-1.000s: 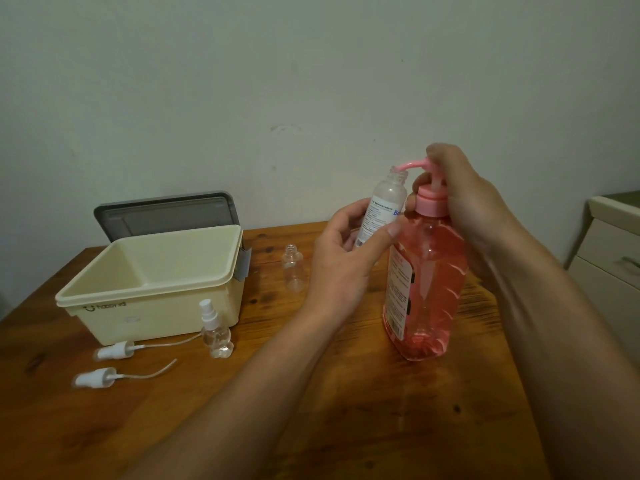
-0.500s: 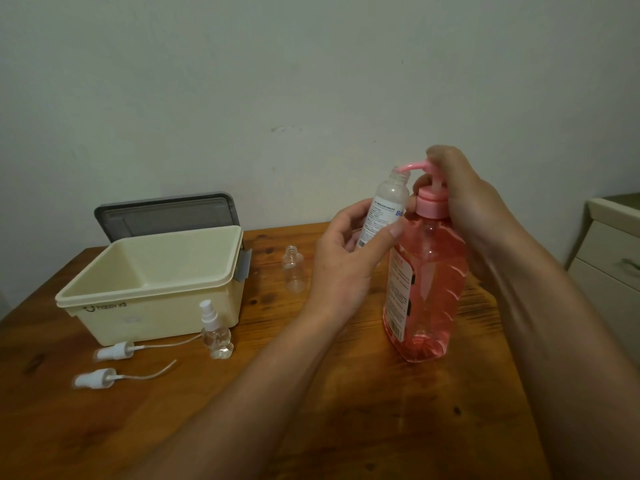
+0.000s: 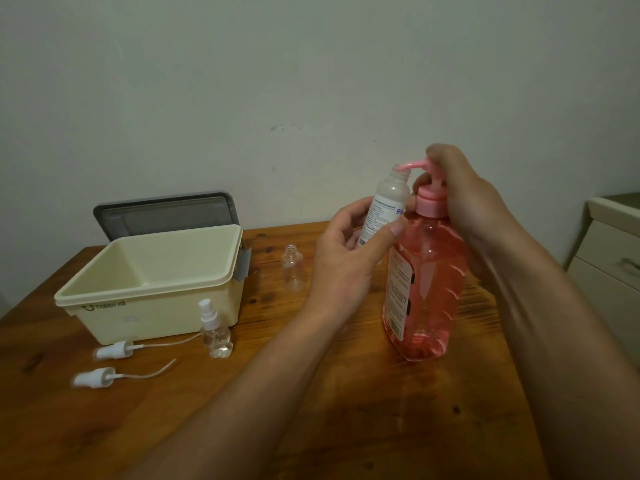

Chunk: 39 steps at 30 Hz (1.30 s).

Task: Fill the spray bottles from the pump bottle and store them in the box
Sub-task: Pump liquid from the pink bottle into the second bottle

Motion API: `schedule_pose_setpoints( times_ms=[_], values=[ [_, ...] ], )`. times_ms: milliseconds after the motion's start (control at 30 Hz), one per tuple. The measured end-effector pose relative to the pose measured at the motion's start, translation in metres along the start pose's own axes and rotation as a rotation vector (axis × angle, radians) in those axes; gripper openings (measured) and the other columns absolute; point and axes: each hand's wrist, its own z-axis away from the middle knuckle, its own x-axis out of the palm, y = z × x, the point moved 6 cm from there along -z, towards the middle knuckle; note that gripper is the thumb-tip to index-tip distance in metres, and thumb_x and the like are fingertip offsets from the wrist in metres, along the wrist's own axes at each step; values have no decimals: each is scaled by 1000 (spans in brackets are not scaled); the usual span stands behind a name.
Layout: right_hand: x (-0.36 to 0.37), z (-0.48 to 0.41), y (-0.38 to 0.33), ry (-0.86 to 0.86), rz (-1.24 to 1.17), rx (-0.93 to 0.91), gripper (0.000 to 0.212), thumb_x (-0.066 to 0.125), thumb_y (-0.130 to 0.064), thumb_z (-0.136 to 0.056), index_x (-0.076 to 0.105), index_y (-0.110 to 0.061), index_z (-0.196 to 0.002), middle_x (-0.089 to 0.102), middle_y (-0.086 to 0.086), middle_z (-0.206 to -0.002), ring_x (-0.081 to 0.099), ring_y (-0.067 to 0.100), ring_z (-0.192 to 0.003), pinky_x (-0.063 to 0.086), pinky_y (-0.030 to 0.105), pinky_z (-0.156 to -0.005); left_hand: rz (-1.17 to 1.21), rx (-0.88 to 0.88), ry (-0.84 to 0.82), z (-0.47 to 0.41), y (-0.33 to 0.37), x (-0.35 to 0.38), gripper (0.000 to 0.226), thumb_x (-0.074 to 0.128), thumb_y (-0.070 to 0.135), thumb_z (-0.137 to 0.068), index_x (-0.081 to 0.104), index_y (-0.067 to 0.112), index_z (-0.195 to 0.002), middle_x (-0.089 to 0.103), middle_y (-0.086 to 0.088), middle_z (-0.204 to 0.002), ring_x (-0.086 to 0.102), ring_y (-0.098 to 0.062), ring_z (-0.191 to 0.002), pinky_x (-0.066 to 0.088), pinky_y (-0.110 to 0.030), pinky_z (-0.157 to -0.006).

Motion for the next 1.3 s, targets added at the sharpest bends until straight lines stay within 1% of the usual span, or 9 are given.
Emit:
schedule_pose_setpoints(
  times_ms=[233,367,500,667,833,933,1033,1200,1300],
  values=[
    [-1,-1,-2,-3,25,-6,30,46,-38,-90,62,-15,-80,65,2,-60,52,25,-65,44,38,-63,2,-9,0,-1,-1,-1,44,75,16,-84,59,15,-125,69,3,-114,67,0,-95,54,-15,-76],
    [0,0,-1,2,6,1,32,48,-42,-91,60,-17,-74,64,2,-59,51,24,-59,42,35,-60,19,-20,1,0,-3,-1,45,75,15,-83,59,14,-125,69,2,-112,68,0,-93,54,-15,-75],
    [-1,1,-1,0,21,0,39,47,-51,-91,61,-18,-78,65,0,-60,53,20,-54,44,32,-56,1,-1,-8,-1,0,0,42,72,16,-85,57,17,-125,67,4,-114,66,5,-91,53,-13,-74],
    [-1,1,-4,13,43,-21,33,45,-39,-93,59,-16,-75,62,-3,-52,51,17,-49,44,26,-50,3,-2,0,-1,-2,0,44,74,15,-84,59,14,-125,68,2,-115,67,1,-94,55,-16,-77],
    [0,0,-2,10,22,-10,32,46,-40,-92,62,-16,-78,64,0,-56,52,23,-60,43,33,-58,5,-14,-4,0,-3,0,43,74,16,-84,59,15,-125,68,3,-114,67,2,-93,54,-14,-76],
    [1,1,-2,17,-4,-11,39,47,-49,-92,62,-17,-74,63,0,-57,53,23,-59,45,36,-61,1,3,-7,-1,0,0,40,72,15,-85,58,18,-123,67,5,-112,66,8,-89,53,-12,-73],
    [1,0,-2,9,10,-17,41,46,-50,-92,64,-17,-78,62,1,-59,53,21,-56,46,38,-61,0,7,-13,-1,0,2,38,72,14,-86,57,22,-120,67,7,-112,65,9,-88,52,-11,-72],
    [-1,0,-3,-5,35,-14,32,45,-40,-92,60,-16,-75,63,-1,-55,52,19,-53,44,29,-53,15,-8,-3,-1,-2,1,43,74,15,-84,59,14,-125,68,3,-114,67,3,-93,54,-13,-75],
    [0,-1,-3,-8,29,-11,30,46,-35,-91,60,-15,-74,64,0,-56,51,21,-56,43,31,-57,19,-16,-1,0,-3,-1,43,74,16,-83,59,15,-124,69,5,-112,67,3,-93,54,-13,-74]
  ],
)
